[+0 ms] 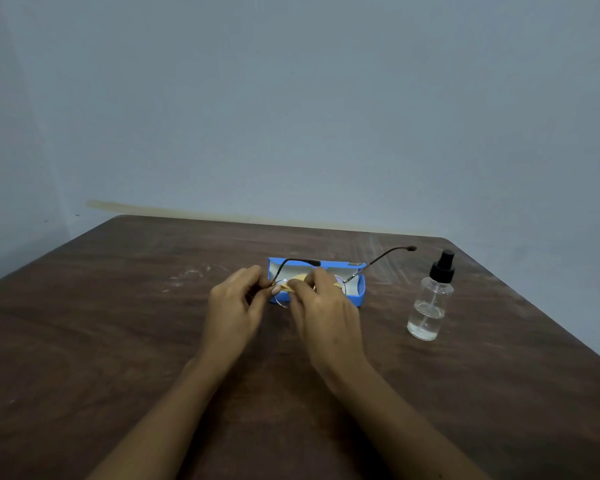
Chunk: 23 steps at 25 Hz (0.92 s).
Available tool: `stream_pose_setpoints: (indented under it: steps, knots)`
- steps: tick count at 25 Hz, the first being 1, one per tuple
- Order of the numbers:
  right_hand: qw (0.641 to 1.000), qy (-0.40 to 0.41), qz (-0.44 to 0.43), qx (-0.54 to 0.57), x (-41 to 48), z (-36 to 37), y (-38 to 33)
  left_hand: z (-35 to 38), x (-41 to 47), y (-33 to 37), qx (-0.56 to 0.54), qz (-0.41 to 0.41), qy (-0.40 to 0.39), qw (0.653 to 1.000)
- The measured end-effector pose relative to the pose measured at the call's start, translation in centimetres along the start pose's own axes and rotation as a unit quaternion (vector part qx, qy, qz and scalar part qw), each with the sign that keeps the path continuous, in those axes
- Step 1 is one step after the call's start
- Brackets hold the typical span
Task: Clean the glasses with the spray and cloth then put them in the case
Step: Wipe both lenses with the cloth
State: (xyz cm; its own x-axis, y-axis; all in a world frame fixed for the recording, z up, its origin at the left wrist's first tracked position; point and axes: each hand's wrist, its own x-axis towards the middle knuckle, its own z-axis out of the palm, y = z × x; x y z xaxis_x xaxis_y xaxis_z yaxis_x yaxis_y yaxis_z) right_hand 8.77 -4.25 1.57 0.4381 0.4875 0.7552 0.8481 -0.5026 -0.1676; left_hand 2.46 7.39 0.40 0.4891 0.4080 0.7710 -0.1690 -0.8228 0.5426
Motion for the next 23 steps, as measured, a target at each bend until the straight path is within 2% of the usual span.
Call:
stream_pose_setpoints:
  steps: [13,17,23]
  knots:
    - [0.999,-0.009,-0.043,0.019,-0.8,0.6,-0.4,-0.1,0.1,-0.3,0.002,-0.004,0.001,1.0]
    - [0.996,0.009,-0.067,-0.063,-1.2,0.1,-0.4,-0.1,0.1,-0.6,-0.018,-0.016,0.006,1.0]
    - [0.995,0.022,-0.025,-0.09,-0.7,0.6,-0.2,0.2,0.0,0.1,-0.04,0.008,-0.017,0.999]
